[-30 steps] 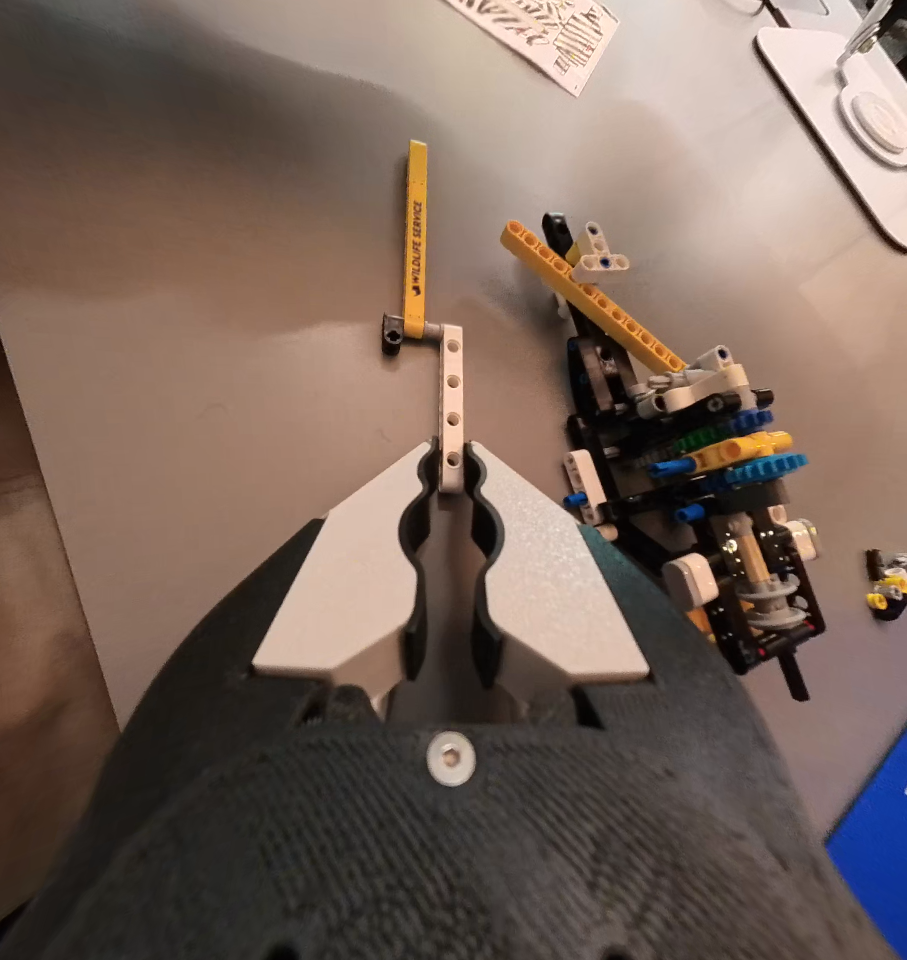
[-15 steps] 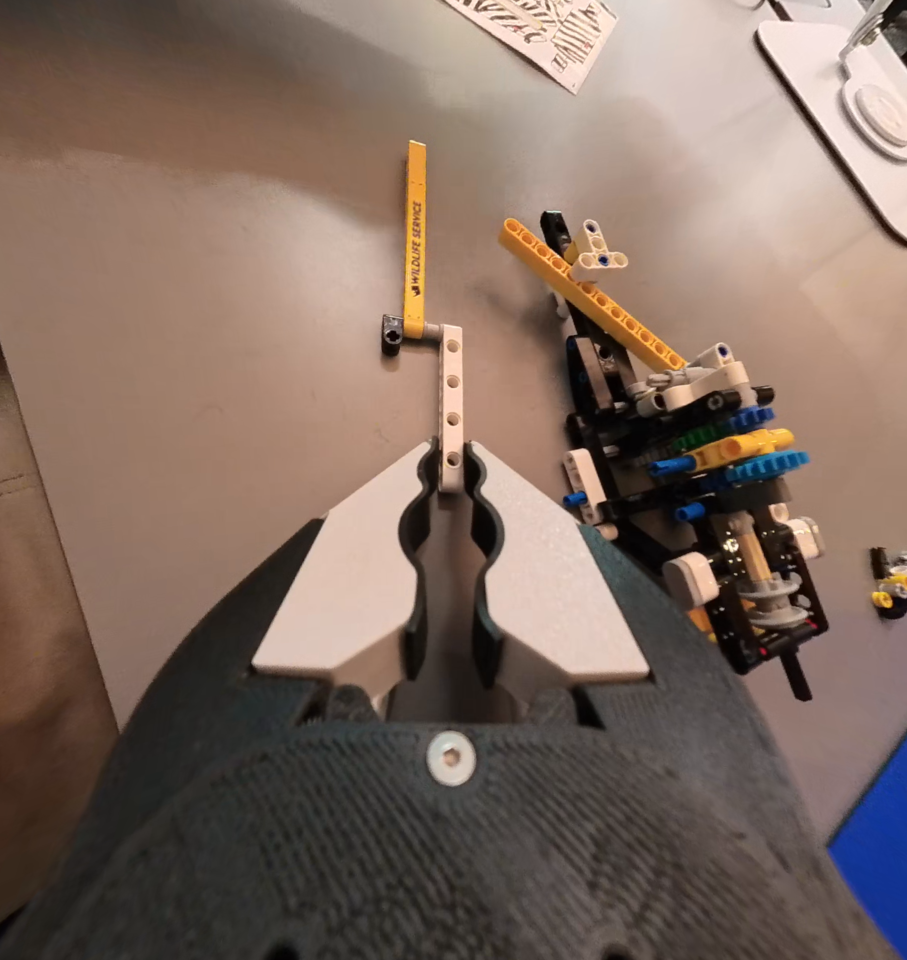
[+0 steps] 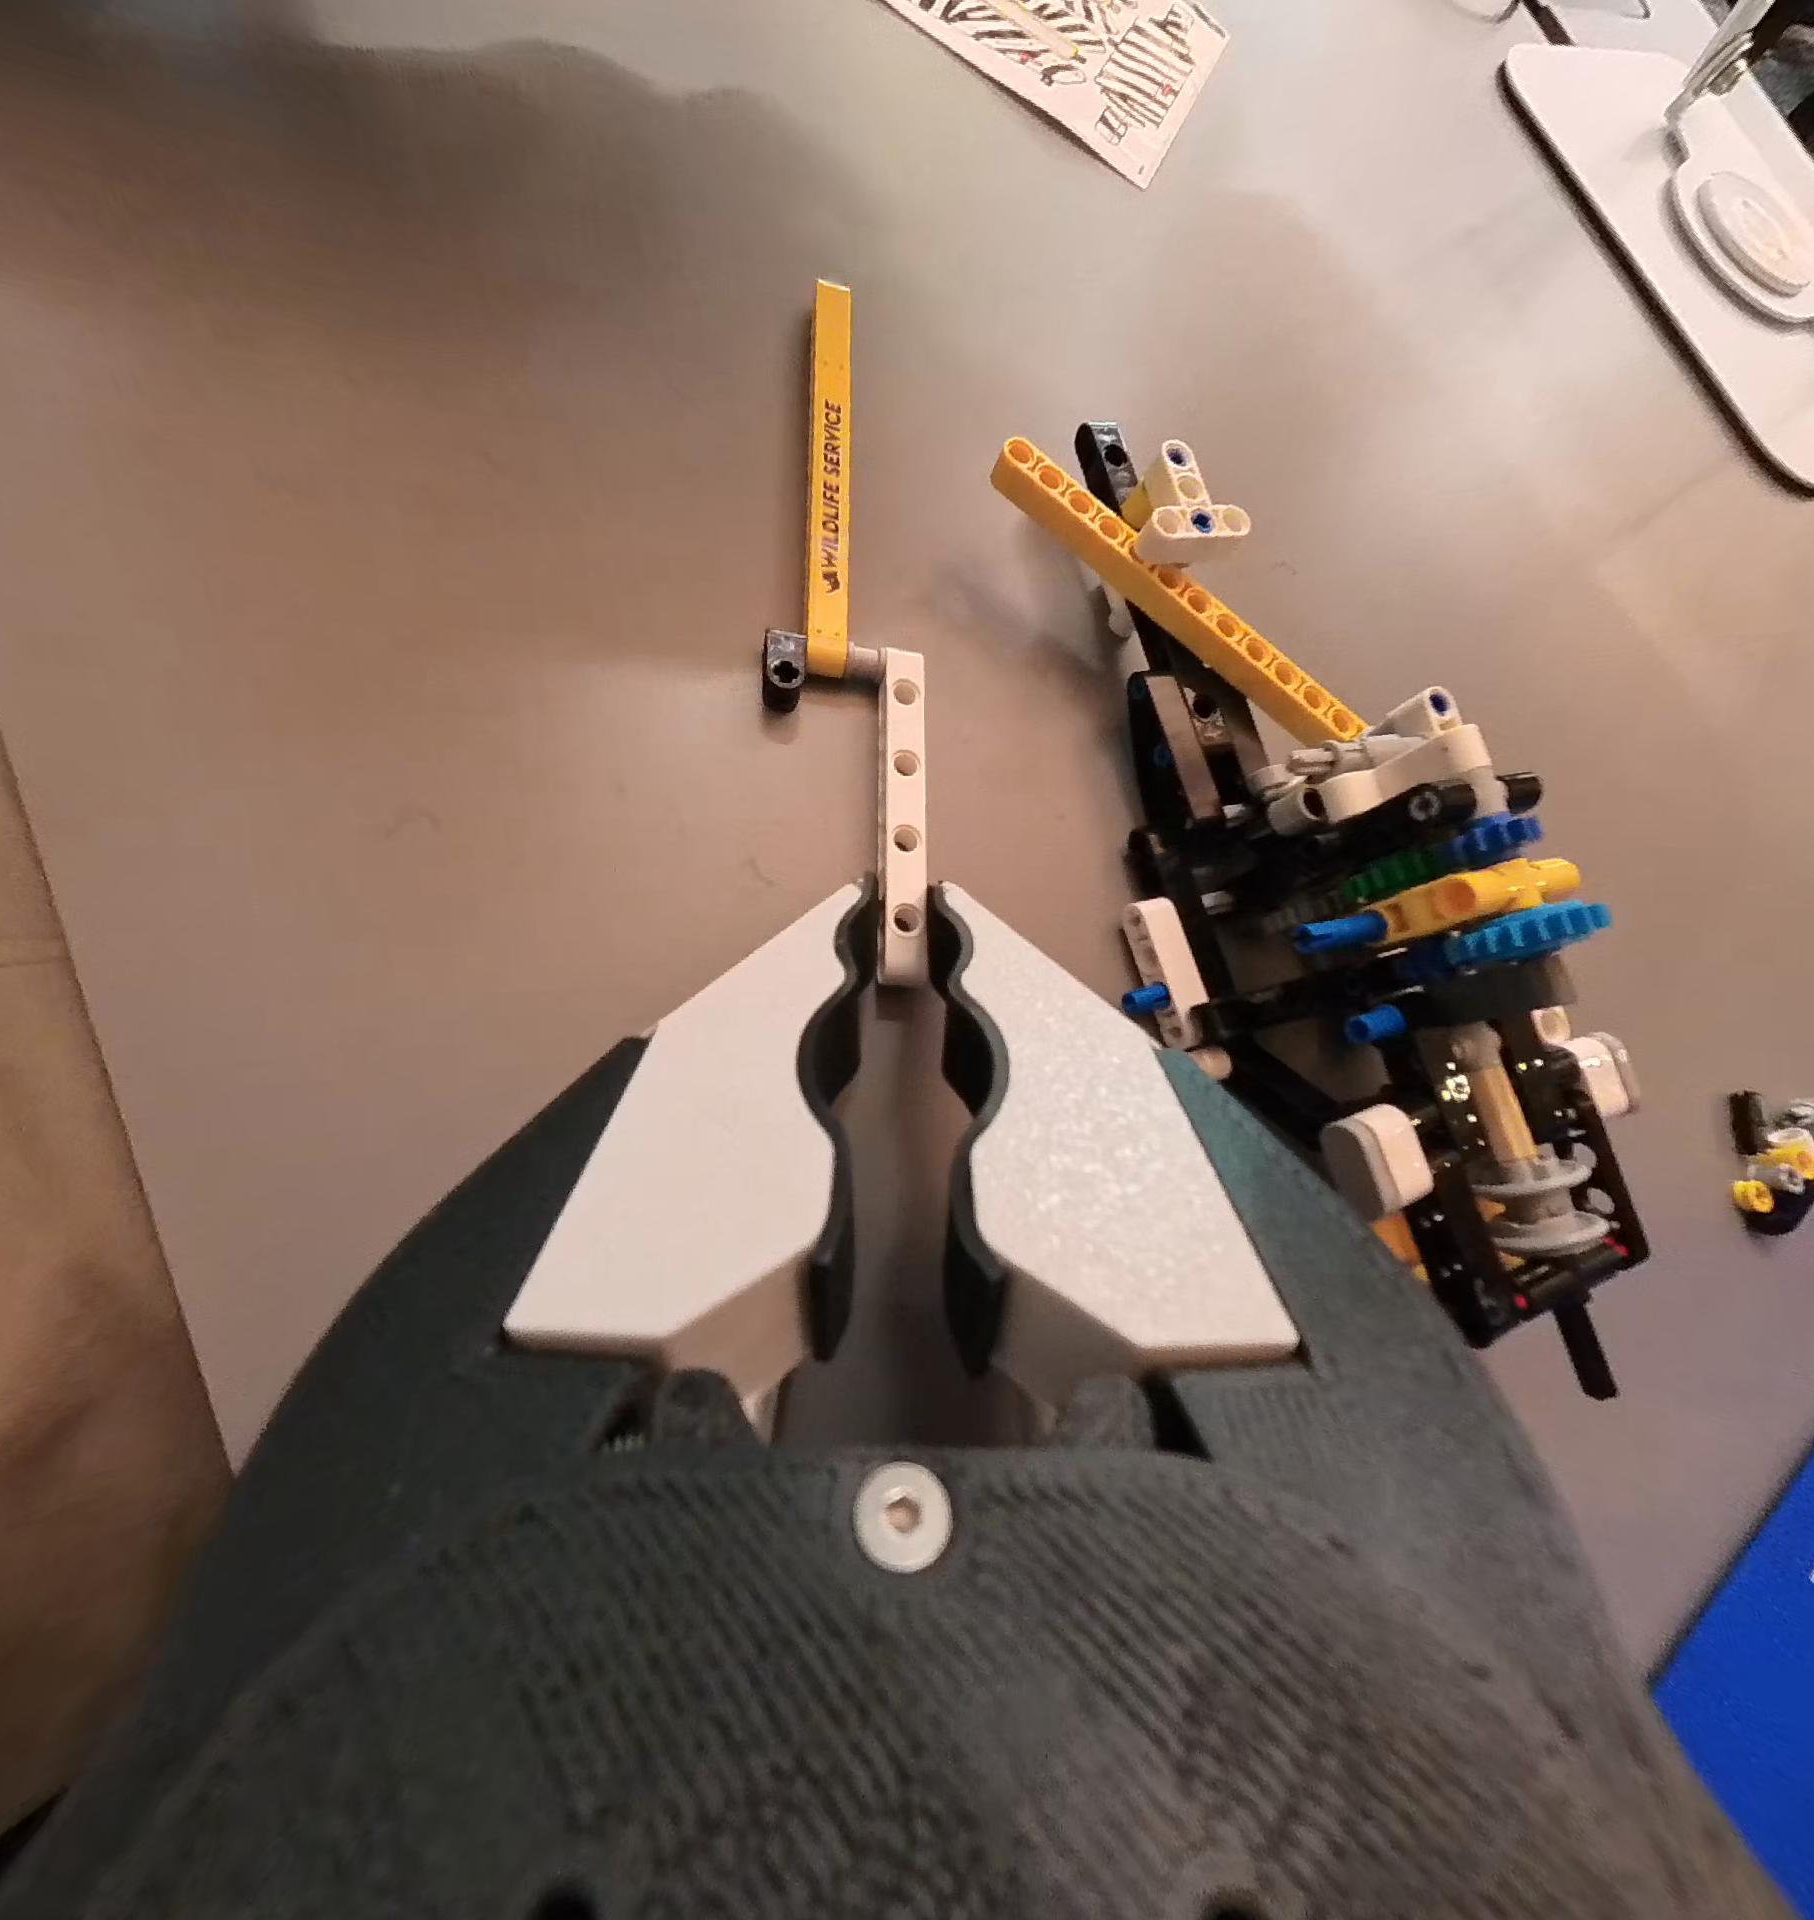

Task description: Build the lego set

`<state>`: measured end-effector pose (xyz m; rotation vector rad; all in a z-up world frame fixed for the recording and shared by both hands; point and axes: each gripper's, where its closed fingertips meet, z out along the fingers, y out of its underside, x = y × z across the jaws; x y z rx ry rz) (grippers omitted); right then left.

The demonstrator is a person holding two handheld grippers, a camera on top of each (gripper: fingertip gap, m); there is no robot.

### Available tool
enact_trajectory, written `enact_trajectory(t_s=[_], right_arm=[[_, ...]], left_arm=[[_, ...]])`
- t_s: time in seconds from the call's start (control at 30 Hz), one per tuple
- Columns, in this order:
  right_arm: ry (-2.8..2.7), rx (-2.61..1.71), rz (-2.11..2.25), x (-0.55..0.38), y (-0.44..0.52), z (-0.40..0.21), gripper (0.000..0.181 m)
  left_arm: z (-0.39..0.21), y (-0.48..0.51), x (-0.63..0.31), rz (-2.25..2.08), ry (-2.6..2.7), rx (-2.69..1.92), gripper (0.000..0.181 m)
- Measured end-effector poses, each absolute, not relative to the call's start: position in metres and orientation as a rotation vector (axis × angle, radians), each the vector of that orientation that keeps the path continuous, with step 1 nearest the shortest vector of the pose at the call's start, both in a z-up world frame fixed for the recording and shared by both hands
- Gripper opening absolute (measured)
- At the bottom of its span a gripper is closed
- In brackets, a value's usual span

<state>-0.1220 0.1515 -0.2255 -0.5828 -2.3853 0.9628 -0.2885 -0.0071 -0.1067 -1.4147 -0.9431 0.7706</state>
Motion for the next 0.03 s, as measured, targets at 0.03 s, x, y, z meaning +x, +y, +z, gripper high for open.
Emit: enact_trajectory(t_s=[0.03], right_arm=[[-2.384, -0.584, 0.962, -0.1221, 0.1517, -0.2255, 0.007]], left_arm=[[-0.1095, -0.0057, -0.2861, 0.736, -0.960, -1.401, 0.013]])
